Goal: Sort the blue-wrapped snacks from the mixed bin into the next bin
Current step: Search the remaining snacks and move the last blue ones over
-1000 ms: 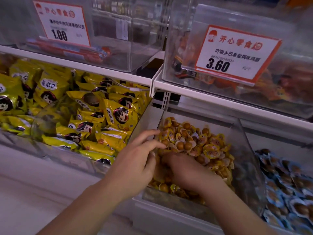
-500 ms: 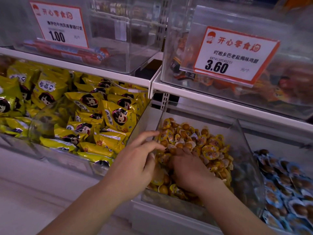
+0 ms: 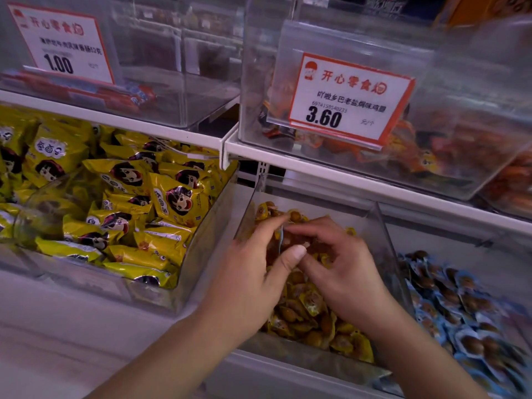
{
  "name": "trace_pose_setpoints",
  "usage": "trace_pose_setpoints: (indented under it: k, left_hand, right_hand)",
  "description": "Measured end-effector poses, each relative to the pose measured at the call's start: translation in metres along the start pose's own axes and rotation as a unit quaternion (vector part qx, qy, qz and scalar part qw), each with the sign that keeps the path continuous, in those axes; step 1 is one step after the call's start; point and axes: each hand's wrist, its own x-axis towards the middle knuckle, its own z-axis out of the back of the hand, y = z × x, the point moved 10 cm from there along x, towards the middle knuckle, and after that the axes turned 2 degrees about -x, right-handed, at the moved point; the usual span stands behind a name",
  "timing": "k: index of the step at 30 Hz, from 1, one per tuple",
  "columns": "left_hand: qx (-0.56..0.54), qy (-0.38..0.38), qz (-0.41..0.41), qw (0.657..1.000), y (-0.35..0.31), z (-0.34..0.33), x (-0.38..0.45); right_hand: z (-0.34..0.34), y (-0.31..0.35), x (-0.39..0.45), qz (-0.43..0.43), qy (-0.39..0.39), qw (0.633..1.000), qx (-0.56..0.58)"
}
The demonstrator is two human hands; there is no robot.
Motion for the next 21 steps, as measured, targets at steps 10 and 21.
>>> trace_pose_setpoints:
  k: [10,21]
  left_hand:
    - [0.055,-0.022,-0.017,0.998,0.014,0.017,0.001]
    - [0.046,-0.032,-0.028,0.998,0.010,0.029,0.000]
  right_hand:
    - [-0.041,-0.153,0.053,-0.181,0.245,0.836,-0.456]
    - [0.026,-0.089,0.043,-0.196,-0.053,0.931,-0.305]
